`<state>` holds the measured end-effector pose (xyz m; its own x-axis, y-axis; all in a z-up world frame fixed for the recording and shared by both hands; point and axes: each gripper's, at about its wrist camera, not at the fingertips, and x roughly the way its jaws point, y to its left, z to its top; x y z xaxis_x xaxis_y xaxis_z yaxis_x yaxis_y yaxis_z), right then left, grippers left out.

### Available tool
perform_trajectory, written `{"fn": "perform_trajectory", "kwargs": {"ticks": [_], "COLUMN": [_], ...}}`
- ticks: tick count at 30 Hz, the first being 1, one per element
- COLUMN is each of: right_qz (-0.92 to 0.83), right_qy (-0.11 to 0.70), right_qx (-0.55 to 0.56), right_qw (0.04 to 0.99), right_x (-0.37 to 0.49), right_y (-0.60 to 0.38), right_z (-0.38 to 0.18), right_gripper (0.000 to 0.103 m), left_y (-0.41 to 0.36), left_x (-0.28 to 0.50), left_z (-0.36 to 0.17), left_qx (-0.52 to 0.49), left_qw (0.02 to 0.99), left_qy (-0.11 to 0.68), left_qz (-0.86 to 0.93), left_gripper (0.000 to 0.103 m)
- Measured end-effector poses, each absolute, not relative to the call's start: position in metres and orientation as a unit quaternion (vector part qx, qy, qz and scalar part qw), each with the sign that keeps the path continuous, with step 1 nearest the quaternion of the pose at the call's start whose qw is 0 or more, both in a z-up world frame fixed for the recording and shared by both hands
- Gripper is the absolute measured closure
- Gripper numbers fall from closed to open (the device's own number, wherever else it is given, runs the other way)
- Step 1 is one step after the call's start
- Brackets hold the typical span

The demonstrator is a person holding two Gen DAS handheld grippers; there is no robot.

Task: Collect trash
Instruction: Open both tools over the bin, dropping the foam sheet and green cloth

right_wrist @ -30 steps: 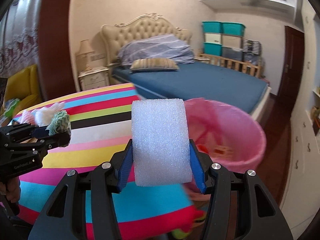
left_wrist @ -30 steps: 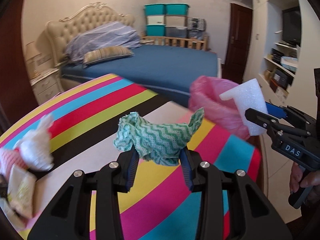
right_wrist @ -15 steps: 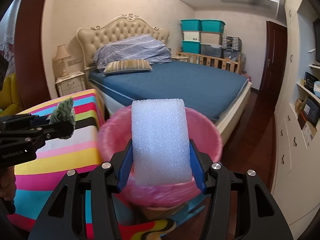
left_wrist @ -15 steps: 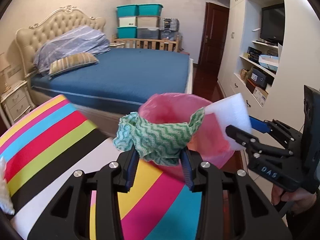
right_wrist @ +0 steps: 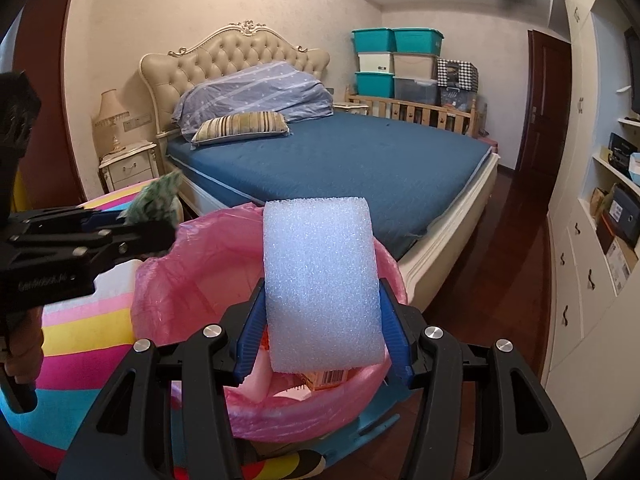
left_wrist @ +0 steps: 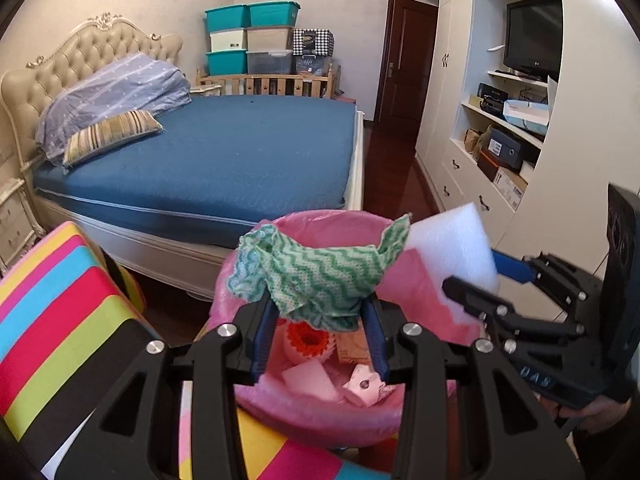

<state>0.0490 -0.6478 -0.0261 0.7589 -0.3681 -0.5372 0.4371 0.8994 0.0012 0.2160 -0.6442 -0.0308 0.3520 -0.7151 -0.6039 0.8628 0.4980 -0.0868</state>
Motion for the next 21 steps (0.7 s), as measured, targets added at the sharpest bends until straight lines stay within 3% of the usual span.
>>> {"fn": "perform_trajectory", "kwargs": {"ticks": [2, 3, 4, 11, 13, 21], "right_qz": [-0.208, -0.207, -0.212, -0.226, -0.232, -0.228], "right_qy": [0.269, 0.269, 0.268, 0.258, 0.254, 0.243], "right_qx": [0.059, 0.059, 0.06, 0.065, 0.065, 0.044], "right_qw": [0.939, 0.939, 0.938, 0.937, 0.936, 0.942], "right_x": [0.05, 0.05, 0.049, 0.03, 0.024, 0.011], "right_y": [-0.649, -0.65, -0.652, -0.648, -0.643, -0.603], "right_z": [-0.03, -0.031, -0.032, -0.029, -0.025, -0.004], "right_gripper": [0.045, 0.036, 0.032, 0.03, 0.026, 0.02], "left_y": [-0.648, -0.65, -0.649, -0.623, -0.608, -0.531], "left_x": [0.221, 0.224, 0.226, 0.23, 0.226, 0.207], "left_z": [-0.032, -0.032, -0.031, -0.023, -0.021, -0.011], "left_qx": [0.126, 0.125, 0.123, 0.119, 0.125, 0.109], "left_qw": [0.816, 0.822, 0.826, 0.844, 0.855, 0.891], "left_qy": [0.295, 0.29, 0.286, 0.275, 0.265, 0.241], "left_qz": [-0.48, -0.474, -0.469, -0.444, -0.428, -0.37], "left_gripper": [0.051, 0.04, 0.035, 0.018, 0.007, 0.005]}}
